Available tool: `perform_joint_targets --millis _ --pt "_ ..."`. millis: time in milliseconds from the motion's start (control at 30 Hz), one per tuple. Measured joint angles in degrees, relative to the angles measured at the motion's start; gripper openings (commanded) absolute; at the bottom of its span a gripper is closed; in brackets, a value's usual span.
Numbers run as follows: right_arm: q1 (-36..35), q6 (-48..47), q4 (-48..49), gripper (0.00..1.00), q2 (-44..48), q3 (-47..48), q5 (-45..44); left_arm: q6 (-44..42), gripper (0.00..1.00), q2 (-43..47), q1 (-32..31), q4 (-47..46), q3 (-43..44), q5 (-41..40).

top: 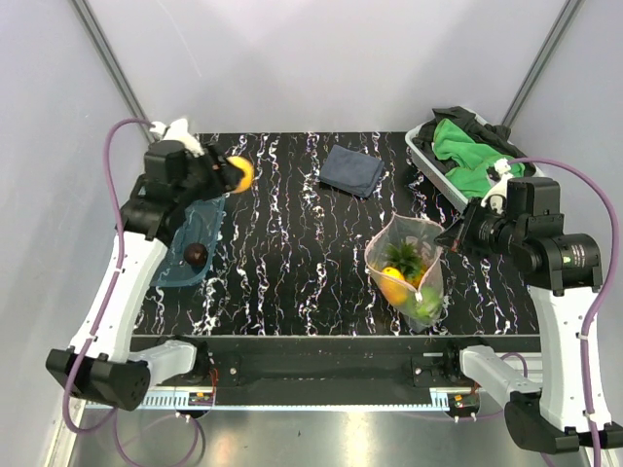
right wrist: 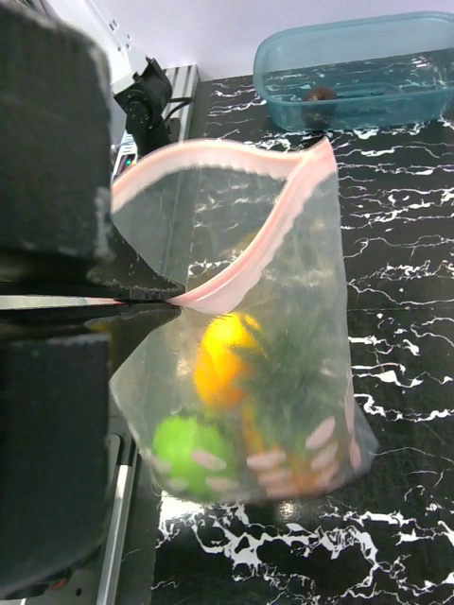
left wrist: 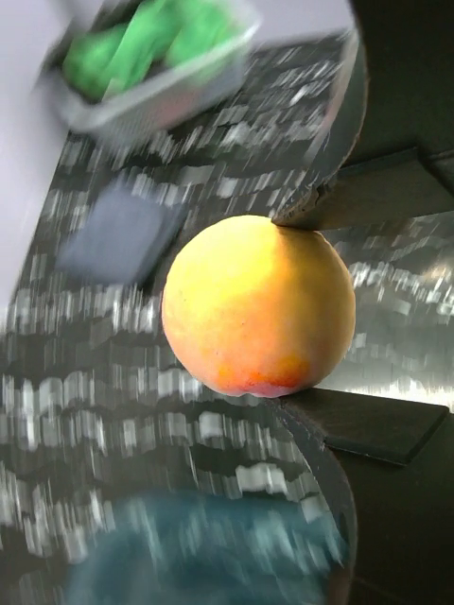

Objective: Open the zip-top bag and remove the fake food

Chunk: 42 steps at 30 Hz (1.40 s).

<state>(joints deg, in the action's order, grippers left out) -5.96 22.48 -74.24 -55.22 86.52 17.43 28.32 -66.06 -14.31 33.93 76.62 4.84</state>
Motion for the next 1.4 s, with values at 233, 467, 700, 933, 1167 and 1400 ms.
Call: perform_joint_targets --millis 233,467,700,933,1167,1400 --pt "0.00 -1.57 -2.16 0.00 -1.44 2.10 -1.18 -2.25 0.00 -4.74 15.13 0.37 -4.66 -1.18" --pt "0.00 -2.56 -2.12 0.00 -2.56 2.34 -1.88 -3.82 0.00 -18.56 23.23 -0.37 -5.42 -0.98" --pt "0.00 -2.62 -1.95 0.00 -3.21 2.34 -1.86 -5.88 0.52 -27.82 23.82 -0.24 -5.40 -1.70" --pt "0.00 -2.60 -1.86 0.00 -3.87 2.34 -1.44 -6.49 0.90 -29.35 23.82 0.07 -5.40 -3.37" --pt "0.00 -2.58 -1.22 0.00 -4.66 2.29 0.07 -5.86 0.91 -25.62 23.78 0.37 -8.37 -4.09" --pt "0.00 -2.25 -0.11 0.00 -4.68 1.05 2.56 -0.87 0.75 -9.64 15.54 1.60 -14.67 -1.57"
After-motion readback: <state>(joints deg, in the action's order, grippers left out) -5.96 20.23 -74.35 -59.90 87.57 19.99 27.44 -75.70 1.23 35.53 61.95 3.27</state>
